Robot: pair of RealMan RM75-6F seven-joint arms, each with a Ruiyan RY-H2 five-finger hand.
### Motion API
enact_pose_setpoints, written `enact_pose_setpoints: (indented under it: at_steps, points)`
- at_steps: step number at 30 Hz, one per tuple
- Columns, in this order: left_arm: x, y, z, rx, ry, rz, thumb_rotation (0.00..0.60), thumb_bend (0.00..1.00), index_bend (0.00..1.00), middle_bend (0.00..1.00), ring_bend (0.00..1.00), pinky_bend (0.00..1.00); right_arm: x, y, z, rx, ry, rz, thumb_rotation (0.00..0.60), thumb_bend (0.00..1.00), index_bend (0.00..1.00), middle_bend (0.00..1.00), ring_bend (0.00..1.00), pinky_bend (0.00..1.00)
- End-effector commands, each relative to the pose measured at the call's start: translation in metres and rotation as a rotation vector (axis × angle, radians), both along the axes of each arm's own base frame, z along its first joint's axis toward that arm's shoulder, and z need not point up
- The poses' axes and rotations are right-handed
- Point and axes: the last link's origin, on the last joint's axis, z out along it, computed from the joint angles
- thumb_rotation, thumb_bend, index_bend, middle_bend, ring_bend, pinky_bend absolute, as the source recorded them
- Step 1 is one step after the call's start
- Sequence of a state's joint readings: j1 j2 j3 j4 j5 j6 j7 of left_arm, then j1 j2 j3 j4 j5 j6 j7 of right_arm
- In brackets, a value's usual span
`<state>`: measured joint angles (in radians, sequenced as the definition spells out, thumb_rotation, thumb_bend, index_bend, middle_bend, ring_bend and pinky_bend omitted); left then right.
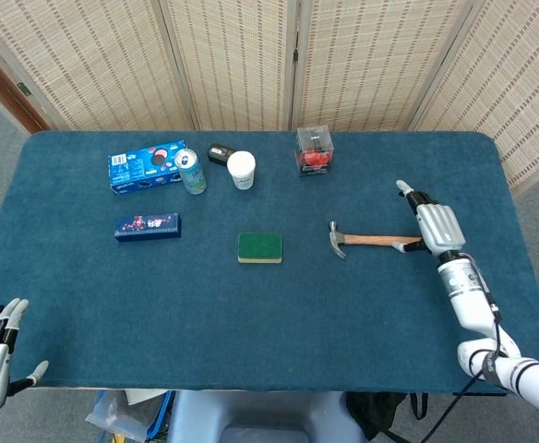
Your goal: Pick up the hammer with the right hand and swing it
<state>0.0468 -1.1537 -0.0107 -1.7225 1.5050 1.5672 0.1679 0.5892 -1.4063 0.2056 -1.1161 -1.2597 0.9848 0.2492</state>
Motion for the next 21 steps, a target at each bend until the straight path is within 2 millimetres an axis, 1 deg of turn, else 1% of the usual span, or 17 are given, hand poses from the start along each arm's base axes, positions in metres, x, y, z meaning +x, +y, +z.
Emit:
enact_pose_setpoints:
  at_steps: [1,5,7,9,13,16,18,21]
  points:
    - [0.0,0.002,0.001,0.001,0.002,-0.002,0.6,0.18,0.0,0.0,0.0,0.0,-0.013,0.026,0.028,-0.04,0.024,0.001,0.6,0.12,0.04,0.22,0.15,0.29]
    - [0.001,0.007,0.003,0.005,0.006,-0.009,0.6,0.18,0.0,0.0,0.0,0.0,-0.024,0.061,0.058,-0.073,0.076,-0.018,0.6,0.15,0.04,0.26,0.15,0.29]
    - [0.003,0.01,0.003,0.005,0.008,-0.015,0.6,0.18,0.0,0.0,0.0,0.0,-0.03,0.083,0.071,-0.093,0.095,-0.034,0.6,0.17,0.04,0.27,0.16,0.29]
    - [0.004,0.013,0.003,0.003,0.009,-0.02,0.6,0.18,0.0,0.0,0.0,0.0,-0.034,0.102,0.079,-0.109,0.099,-0.049,0.6,0.19,0.05,0.29,0.17,0.29]
    - [0.009,0.019,0.002,-0.001,0.011,-0.04,0.6,0.18,0.0,0.0,0.0,0.0,-0.042,0.145,0.093,-0.157,0.089,-0.065,0.6,0.19,0.11,0.31,0.19,0.29]
    - [0.013,0.022,0.002,0.002,0.012,-0.054,0.6,0.18,0.0,0.0,0.0,0.0,-0.045,0.172,0.101,-0.199,0.094,-0.059,0.6,0.19,0.14,0.33,0.21,0.29]
    - [0.016,0.023,0.001,0.006,0.01,-0.064,0.6,0.18,0.0,0.0,0.0,0.0,-0.046,0.188,0.103,-0.223,0.093,-0.055,0.6,0.19,0.15,0.35,0.22,0.29]
    - [0.019,0.025,0.0,0.009,0.012,-0.074,0.6,0.18,0.0,0.0,0.0,0.0,-0.048,0.205,0.103,-0.224,0.086,-0.064,0.6,0.19,0.16,0.36,0.23,0.29]
